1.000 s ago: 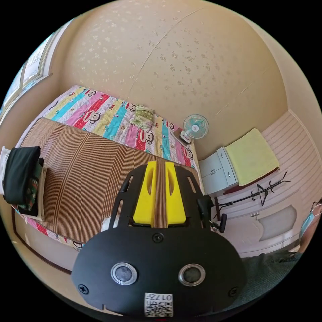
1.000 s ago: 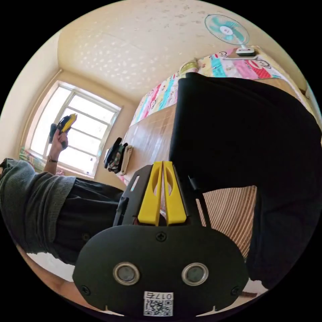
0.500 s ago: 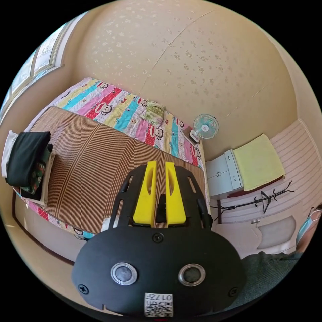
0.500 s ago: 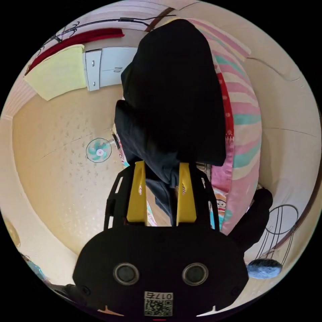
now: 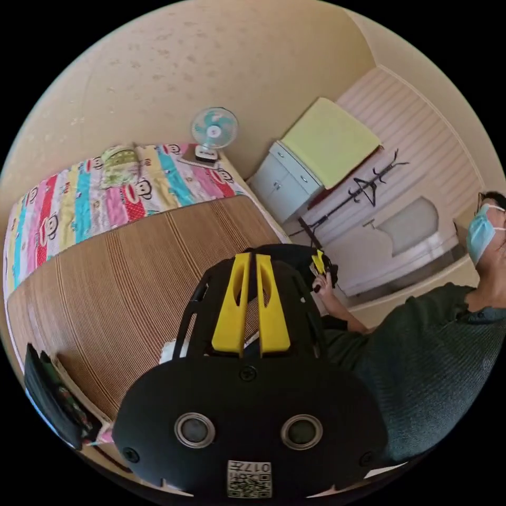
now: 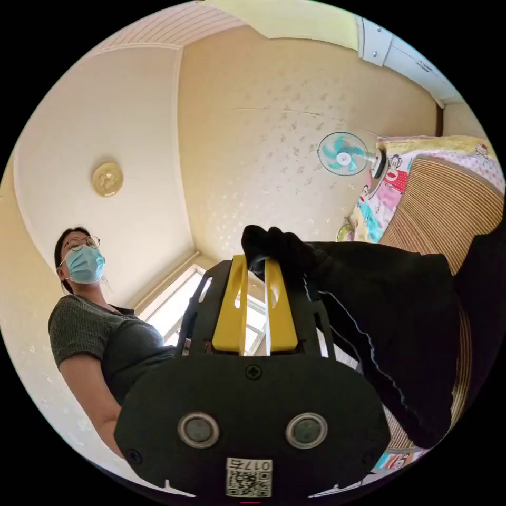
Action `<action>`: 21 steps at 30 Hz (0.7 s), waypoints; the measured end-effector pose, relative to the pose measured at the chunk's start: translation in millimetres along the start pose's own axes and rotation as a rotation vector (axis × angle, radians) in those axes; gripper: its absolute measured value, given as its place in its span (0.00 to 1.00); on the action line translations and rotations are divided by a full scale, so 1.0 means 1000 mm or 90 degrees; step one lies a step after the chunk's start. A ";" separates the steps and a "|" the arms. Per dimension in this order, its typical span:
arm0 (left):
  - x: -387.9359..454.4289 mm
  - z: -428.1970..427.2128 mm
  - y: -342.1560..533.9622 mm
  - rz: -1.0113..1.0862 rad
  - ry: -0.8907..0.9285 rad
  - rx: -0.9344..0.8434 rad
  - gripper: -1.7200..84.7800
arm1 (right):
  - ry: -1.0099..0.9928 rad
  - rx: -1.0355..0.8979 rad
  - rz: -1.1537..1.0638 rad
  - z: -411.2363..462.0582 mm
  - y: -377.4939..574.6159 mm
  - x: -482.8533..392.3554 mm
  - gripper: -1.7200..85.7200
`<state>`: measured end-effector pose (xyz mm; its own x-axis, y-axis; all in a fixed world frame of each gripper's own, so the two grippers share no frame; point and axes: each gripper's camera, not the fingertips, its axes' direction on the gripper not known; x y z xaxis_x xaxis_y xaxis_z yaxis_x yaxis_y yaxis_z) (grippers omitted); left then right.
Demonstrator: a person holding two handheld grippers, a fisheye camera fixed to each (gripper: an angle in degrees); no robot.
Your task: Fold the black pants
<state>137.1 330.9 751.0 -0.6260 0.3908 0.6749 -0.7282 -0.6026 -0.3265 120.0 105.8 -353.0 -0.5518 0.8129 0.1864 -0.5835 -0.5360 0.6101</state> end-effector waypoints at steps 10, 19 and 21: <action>0.145 0.087 -0.037 0.235 -0.092 -0.058 0.22 | -0.071 -0.432 -0.246 0.260 0.074 -0.202 0.04; 0.072 -0.034 0.000 0.057 0.116 0.137 0.04 | -0.149 -0.468 -0.326 0.254 0.147 -0.279 0.05; 0.054 -0.066 0.012 0.025 0.131 0.166 0.03 | -0.100 -0.424 -0.334 0.229 0.161 -0.275 0.05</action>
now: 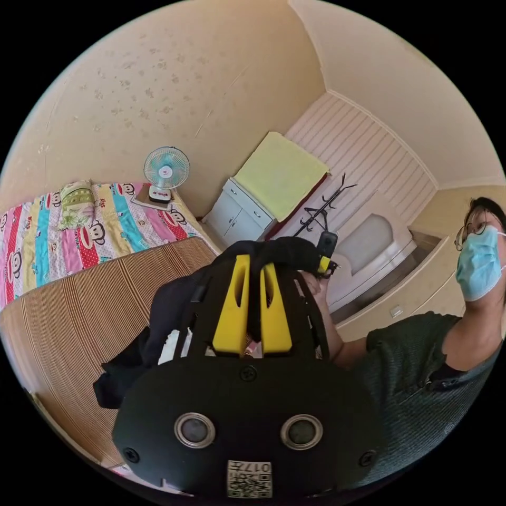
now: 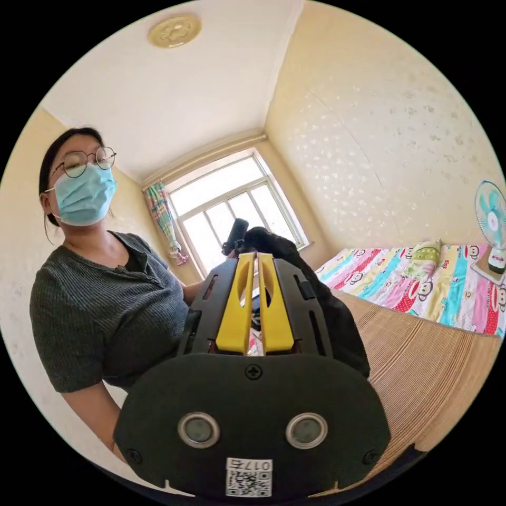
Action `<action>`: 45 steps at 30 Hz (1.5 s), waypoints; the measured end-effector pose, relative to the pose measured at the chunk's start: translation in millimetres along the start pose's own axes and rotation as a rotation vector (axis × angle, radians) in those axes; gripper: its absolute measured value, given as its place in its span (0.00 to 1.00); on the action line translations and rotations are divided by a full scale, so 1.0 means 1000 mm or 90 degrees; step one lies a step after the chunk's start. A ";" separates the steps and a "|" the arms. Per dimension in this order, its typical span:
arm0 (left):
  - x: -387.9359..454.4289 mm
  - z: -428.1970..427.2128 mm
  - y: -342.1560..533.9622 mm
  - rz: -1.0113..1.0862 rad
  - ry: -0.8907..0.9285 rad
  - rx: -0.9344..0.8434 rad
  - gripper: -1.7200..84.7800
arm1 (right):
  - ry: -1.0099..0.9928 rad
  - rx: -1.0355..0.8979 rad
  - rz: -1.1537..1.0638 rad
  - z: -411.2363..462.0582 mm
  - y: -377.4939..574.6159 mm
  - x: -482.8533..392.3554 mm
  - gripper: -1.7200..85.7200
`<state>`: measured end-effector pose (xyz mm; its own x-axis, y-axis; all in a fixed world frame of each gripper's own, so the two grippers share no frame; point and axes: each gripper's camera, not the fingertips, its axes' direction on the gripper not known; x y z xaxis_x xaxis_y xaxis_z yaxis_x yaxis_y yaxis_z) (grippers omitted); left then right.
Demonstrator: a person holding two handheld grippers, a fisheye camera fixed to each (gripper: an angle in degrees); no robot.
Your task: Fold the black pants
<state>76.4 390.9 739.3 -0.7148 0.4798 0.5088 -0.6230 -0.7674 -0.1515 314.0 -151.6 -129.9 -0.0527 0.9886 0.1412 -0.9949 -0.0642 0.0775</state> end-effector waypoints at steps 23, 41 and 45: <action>0.138 -0.406 0.005 0.186 0.046 0.365 0.02 | 0.392 0.072 -0.341 0.229 -0.002 -0.250 0.07; 0.168 -0.601 0.006 0.250 -0.099 0.465 0.02 | 0.389 0.201 -0.192 0.243 -0.152 -0.299 0.05; 0.110 -0.566 -0.040 0.159 -0.212 0.420 0.03 | 0.506 0.201 -0.066 0.264 -0.173 -0.188 0.05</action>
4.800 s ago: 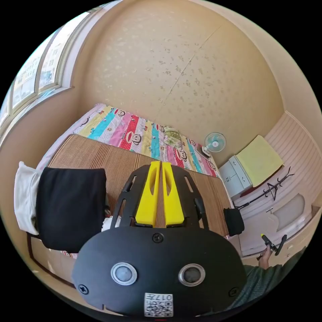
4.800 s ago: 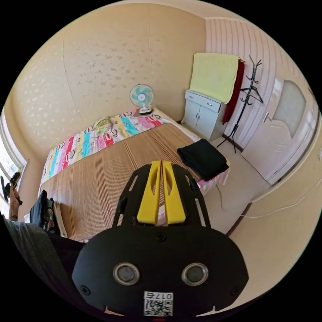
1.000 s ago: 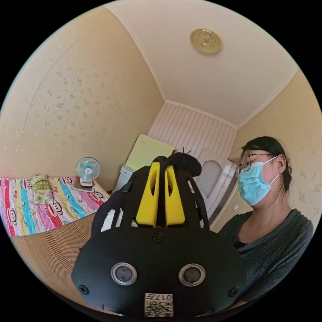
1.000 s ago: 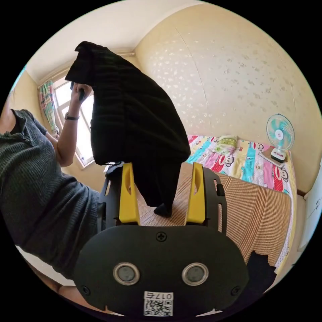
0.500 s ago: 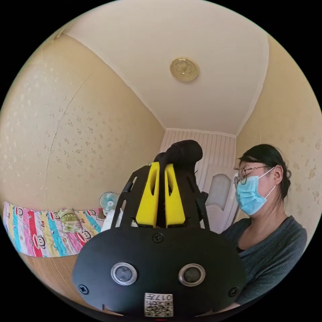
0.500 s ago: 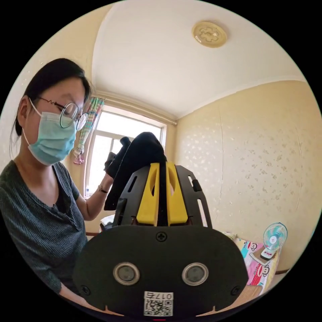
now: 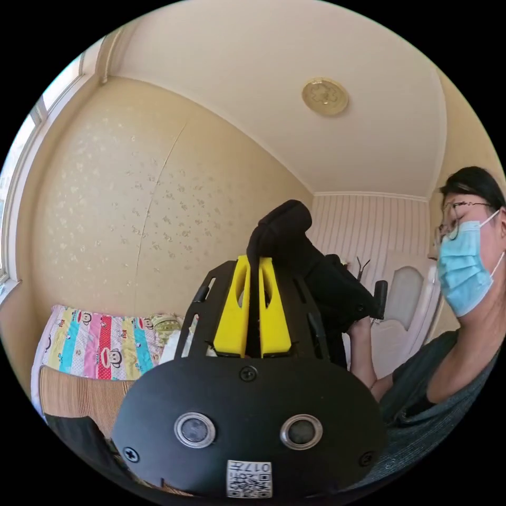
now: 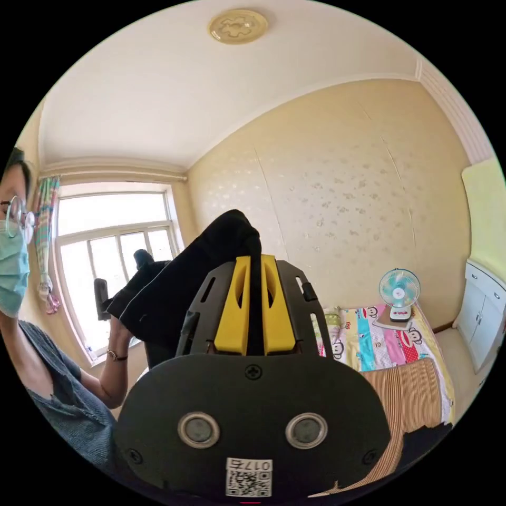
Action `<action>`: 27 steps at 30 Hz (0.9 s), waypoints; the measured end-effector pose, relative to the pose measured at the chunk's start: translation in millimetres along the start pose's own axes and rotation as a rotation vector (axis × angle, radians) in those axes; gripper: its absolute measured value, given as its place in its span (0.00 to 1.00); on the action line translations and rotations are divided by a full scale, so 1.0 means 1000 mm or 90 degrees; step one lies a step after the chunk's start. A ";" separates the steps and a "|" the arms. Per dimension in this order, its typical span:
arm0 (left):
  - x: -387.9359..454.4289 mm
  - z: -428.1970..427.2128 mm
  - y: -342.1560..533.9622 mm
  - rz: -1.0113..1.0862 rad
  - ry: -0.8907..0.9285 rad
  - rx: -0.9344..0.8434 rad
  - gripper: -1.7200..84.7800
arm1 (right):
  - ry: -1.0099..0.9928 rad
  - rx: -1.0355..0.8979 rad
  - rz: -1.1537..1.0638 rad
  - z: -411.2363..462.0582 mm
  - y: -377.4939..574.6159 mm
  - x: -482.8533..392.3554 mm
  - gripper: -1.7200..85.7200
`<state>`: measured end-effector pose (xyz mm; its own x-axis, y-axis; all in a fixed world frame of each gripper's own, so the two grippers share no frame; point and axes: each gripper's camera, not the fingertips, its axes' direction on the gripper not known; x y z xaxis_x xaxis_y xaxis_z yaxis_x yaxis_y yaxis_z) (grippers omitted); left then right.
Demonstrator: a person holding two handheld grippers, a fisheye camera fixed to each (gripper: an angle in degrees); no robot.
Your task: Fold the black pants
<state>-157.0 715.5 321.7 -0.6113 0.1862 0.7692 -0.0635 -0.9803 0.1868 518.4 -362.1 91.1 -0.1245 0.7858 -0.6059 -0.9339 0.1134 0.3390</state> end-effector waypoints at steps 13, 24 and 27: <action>-0.374 0.328 0.095 -0.289 -0.261 -0.475 0.07 | 0.222 -0.529 0.183 0.376 0.167 0.306 0.07; -0.456 0.209 0.476 -0.387 -0.274 -0.919 0.12 | 0.226 -0.909 0.449 0.280 0.483 0.341 0.08; -0.456 0.194 0.499 -0.409 -0.250 -0.933 0.13 | 0.242 -0.889 0.511 0.257 0.477 0.358 0.08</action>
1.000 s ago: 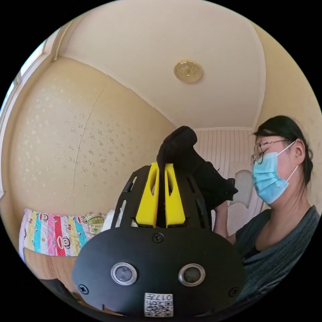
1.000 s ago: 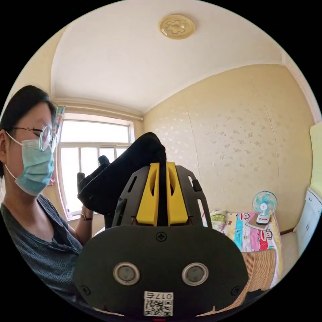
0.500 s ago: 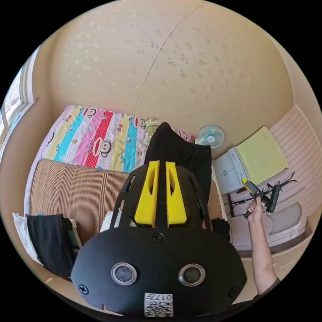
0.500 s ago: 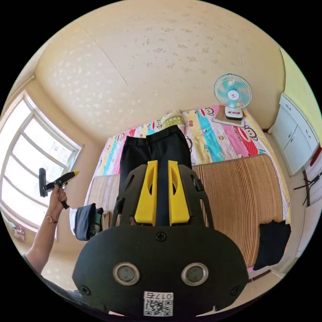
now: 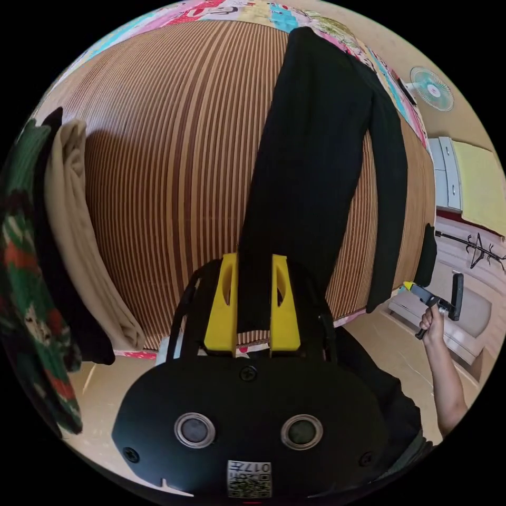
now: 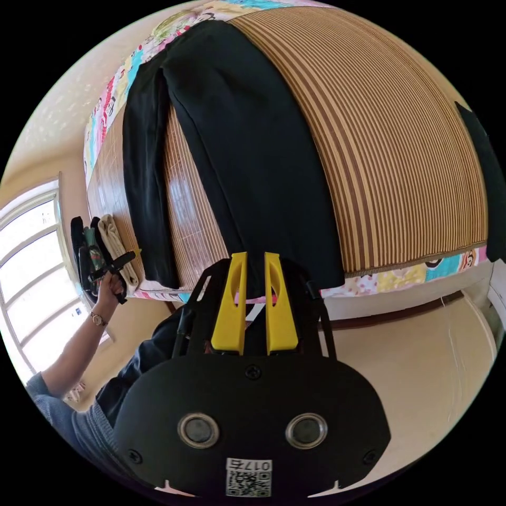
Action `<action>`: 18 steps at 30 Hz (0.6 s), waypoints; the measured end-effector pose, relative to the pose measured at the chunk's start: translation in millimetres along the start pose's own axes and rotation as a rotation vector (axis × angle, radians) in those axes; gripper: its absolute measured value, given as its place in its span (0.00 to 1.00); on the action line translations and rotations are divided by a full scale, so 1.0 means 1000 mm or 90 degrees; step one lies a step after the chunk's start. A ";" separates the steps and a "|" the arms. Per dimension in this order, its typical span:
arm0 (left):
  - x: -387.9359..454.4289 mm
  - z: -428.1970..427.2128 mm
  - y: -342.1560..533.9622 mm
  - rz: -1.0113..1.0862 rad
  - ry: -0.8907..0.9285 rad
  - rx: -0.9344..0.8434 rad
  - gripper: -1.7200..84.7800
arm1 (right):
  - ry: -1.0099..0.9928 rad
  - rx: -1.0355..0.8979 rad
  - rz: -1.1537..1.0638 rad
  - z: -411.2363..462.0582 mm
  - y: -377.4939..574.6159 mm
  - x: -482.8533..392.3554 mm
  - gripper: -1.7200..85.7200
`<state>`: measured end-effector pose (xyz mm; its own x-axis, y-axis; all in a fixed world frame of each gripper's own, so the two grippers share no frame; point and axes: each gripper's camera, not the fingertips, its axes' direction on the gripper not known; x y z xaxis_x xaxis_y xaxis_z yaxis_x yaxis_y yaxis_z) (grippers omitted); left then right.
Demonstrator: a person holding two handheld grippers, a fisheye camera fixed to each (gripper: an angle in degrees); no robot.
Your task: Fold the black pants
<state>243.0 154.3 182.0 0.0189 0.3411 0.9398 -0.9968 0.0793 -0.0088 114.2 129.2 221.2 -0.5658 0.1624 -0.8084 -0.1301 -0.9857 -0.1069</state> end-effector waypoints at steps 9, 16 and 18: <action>0.014 -0.001 0.039 -0.003 -0.100 -0.025 0.04 | -0.002 -0.029 -0.048 -0.072 -0.049 0.052 0.11; 0.018 -0.011 0.070 -0.035 -0.094 -0.030 0.02 | 0.015 -0.098 -0.029 -0.103 -0.096 0.146 0.15; 0.013 -0.016 0.076 -0.065 -0.087 -0.025 0.02 | 0.015 -0.153 -0.042 -0.096 -0.102 0.164 0.15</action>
<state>168.9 179.8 188.3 0.1072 0.1985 0.9742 -0.9864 0.1443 0.0791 113.2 251.8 43.8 -0.5427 0.2286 -0.8082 0.0321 -0.9559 -0.2920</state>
